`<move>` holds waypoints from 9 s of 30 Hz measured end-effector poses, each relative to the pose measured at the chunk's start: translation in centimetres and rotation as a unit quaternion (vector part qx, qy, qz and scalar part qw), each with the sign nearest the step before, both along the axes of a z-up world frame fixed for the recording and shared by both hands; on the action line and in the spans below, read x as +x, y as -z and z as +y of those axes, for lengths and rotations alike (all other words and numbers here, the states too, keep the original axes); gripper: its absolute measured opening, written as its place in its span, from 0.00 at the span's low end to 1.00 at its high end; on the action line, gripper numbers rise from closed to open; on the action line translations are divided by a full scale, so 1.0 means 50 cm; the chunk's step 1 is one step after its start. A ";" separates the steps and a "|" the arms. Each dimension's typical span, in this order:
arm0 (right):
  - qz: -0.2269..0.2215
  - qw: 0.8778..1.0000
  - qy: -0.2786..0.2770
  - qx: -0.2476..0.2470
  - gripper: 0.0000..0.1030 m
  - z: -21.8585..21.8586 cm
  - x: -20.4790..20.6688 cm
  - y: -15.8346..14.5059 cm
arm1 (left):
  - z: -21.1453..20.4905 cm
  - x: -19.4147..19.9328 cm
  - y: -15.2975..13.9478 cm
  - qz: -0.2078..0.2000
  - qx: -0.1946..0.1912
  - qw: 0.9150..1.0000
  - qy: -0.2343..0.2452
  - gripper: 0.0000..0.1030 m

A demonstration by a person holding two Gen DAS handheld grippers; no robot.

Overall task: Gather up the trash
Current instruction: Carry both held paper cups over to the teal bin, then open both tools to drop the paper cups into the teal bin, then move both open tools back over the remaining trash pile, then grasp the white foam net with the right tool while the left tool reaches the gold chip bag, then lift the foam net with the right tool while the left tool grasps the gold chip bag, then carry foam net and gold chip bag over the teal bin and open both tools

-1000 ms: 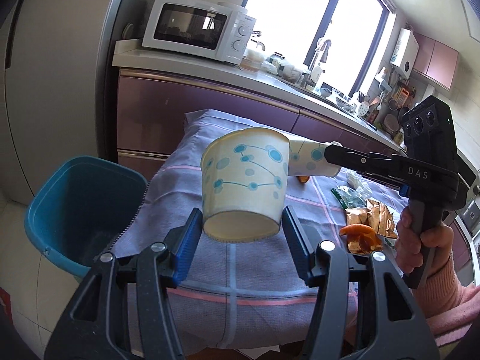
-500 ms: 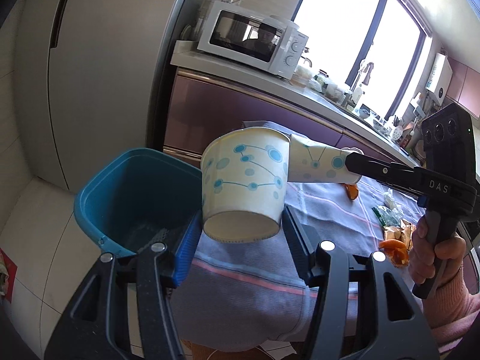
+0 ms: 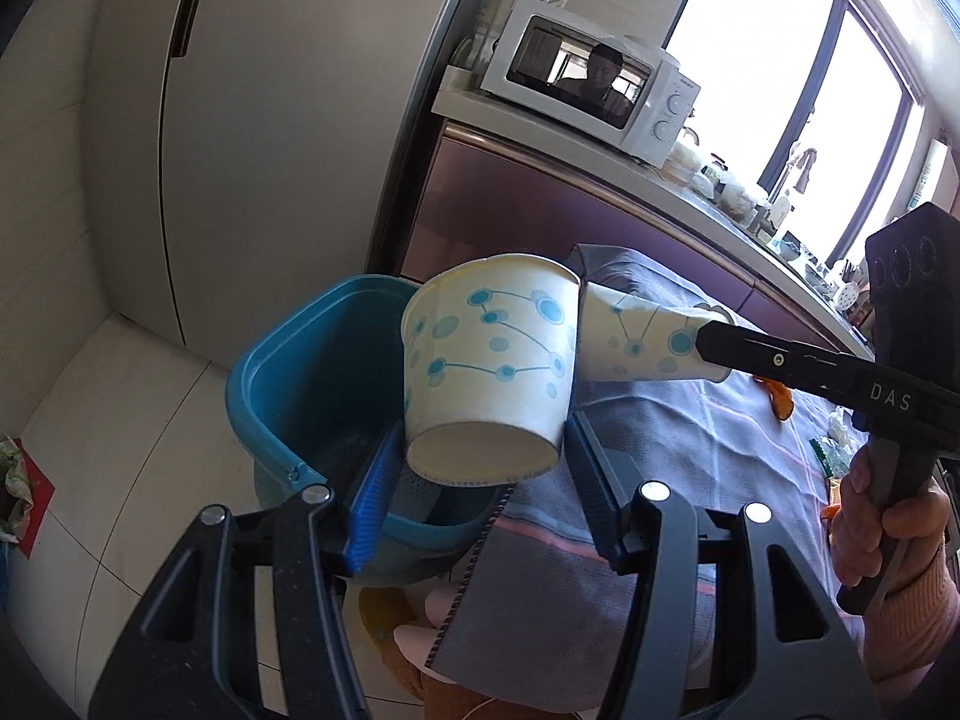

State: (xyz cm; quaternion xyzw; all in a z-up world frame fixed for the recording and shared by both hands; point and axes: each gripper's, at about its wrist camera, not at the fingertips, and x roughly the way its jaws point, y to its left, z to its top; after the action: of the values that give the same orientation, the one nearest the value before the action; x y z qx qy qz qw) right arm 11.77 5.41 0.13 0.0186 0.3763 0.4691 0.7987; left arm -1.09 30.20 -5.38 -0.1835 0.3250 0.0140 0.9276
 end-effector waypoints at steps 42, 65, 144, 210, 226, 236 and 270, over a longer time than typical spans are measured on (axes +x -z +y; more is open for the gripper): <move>0.049 0.995 0.001 -0.085 0.17 0.111 0.052 0.107 | 0.031 0.128 0.134 0.066 -0.031 0.997 -0.035 0.54; -0.032 0.981 0.188 -0.017 0.37 -0.385 -0.127 -0.032 | -0.415 0.072 -0.024 -0.050 -0.016 0.955 0.293 0.64; 0.031 0.946 0.296 0.131 0.10 -0.723 -0.221 0.028 | -0.813 0.079 -0.007 -0.052 0.076 0.885 0.457 0.73; 0.070 0.974 0.156 0.150 0.12 -0.590 -0.164 0.031 | -0.603 0.160 0.058 0.056 0.000 0.939 0.340 0.58; 0.017 0.980 0.144 0.137 0.11 -0.543 -0.147 -0.036 | -0.550 0.114 0.015 0.020 0.012 0.952 0.306 0.49; -0.006 0.983 0.111 0.146 0.10 -0.474 -0.121 -0.075 | -0.456 0.083 -0.040 -0.010 0.035 0.966 0.256 0.49; 0.053 0.983 -0.017 0.177 0.08 -0.155 0.014 -0.094 | -0.092 0.046 -0.068 -0.013 0.072 0.997 0.028 0.49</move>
State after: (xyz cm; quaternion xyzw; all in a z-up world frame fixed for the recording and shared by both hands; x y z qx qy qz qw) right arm 12.47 -2.33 4.81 0.1782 0.3293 0.5403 0.7535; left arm 1.22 25.61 -1.98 -0.1071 0.3159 0.0091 0.9427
